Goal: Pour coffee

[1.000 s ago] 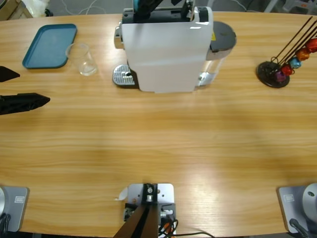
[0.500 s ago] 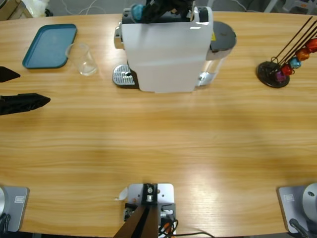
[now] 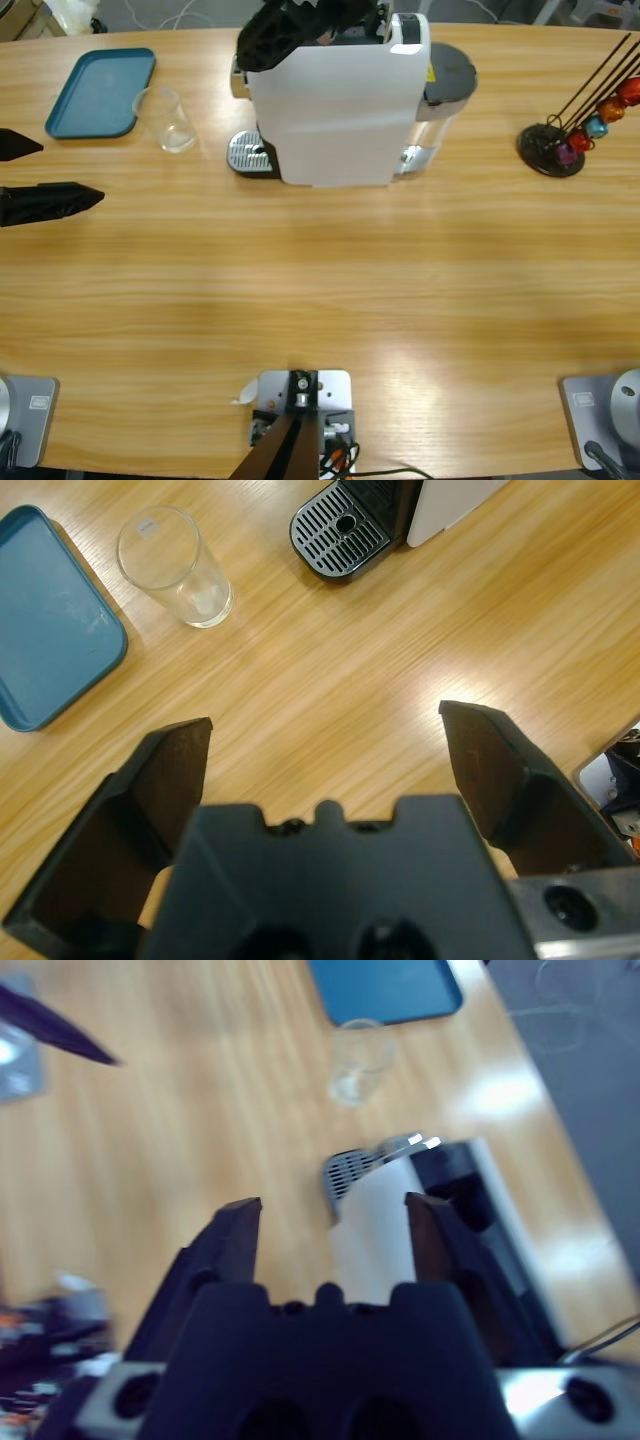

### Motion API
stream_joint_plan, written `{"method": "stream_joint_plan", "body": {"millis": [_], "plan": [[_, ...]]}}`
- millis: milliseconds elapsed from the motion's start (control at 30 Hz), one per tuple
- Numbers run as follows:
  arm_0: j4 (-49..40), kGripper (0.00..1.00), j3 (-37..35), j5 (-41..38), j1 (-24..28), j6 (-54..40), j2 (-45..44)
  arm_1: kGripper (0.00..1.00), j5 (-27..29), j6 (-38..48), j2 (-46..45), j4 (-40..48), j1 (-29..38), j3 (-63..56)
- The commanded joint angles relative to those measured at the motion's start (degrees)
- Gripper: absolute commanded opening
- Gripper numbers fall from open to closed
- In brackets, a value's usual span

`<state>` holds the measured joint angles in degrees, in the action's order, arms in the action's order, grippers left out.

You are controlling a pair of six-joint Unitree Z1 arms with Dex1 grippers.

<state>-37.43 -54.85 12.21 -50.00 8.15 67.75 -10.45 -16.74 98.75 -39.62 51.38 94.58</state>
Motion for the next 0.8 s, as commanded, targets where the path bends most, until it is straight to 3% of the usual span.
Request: {"method": "stream_joint_plan", "body": {"millis": [33,133,333,500,800], "plan": [[0.69,0.996,0.04,-1.40,0.52,-0.06,1.37,0.000,12.09,40.19,-12.55,5.87,-0.32,-25.18],[0.69,0.991,-0.24,-5.16,0.24,-0.01,0.08,0.000,20.47,45.82,-13.42,12.07,-4.43,-29.66],[0.60,0.987,0.36,-6.44,0.06,-0.05,-2.85,0.000,28.35,48.89,-12.46,17.86,-13.91,-25.07],[0.69,0.988,1.31,-6.86,0.05,-0.06,-1.73,0.000,24.97,52.01,-12.16,23.11,-14.47,-22.42],[1.29,0.987,1.06,-7.30,0.03,-0.15,-1.16,0.000,24.55,64.75,-5.67,29.00,-4.85,-17.83]]}}
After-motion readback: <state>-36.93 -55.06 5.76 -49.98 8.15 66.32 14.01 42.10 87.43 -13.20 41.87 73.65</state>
